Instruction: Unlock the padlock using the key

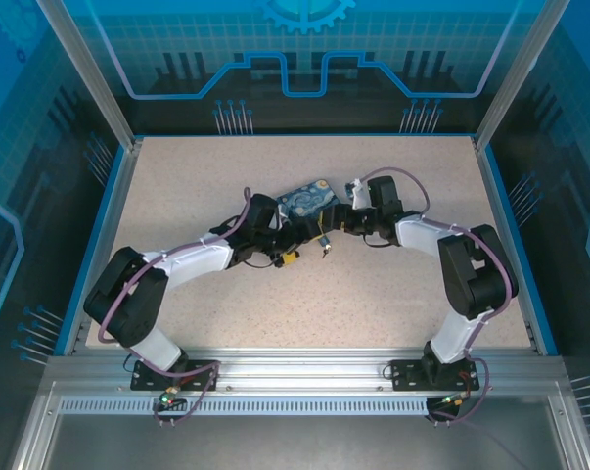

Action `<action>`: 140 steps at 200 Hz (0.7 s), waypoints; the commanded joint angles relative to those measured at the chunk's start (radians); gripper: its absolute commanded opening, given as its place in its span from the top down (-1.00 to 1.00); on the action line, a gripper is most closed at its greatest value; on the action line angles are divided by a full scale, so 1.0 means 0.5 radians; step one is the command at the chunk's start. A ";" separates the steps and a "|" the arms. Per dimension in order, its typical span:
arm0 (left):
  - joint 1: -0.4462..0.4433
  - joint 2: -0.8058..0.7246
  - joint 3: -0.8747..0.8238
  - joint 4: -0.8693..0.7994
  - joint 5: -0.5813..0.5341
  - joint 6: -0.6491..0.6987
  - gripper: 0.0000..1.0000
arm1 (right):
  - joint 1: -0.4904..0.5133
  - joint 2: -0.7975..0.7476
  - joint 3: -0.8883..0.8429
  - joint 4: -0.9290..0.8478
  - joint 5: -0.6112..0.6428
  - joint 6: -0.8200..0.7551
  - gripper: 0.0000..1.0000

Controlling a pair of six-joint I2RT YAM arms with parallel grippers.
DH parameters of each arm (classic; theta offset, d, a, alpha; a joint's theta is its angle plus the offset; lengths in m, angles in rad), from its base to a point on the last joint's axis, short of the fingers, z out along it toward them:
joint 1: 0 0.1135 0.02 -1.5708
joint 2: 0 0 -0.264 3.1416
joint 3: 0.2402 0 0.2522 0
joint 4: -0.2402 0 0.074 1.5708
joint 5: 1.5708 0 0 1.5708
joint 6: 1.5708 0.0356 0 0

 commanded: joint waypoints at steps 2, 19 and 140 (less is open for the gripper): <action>0.044 -0.076 0.050 0.004 -0.074 0.102 -0.98 | 0.028 -0.142 -0.091 -0.070 0.049 -0.063 -0.18; 0.063 -0.089 0.078 0.009 -0.123 0.130 -0.98 | 0.028 -0.193 -0.144 -0.094 0.095 -0.094 -0.16; 0.258 -0.176 0.098 -0.096 -0.597 0.257 -0.98 | 0.013 0.058 -0.388 0.400 0.091 -0.165 0.12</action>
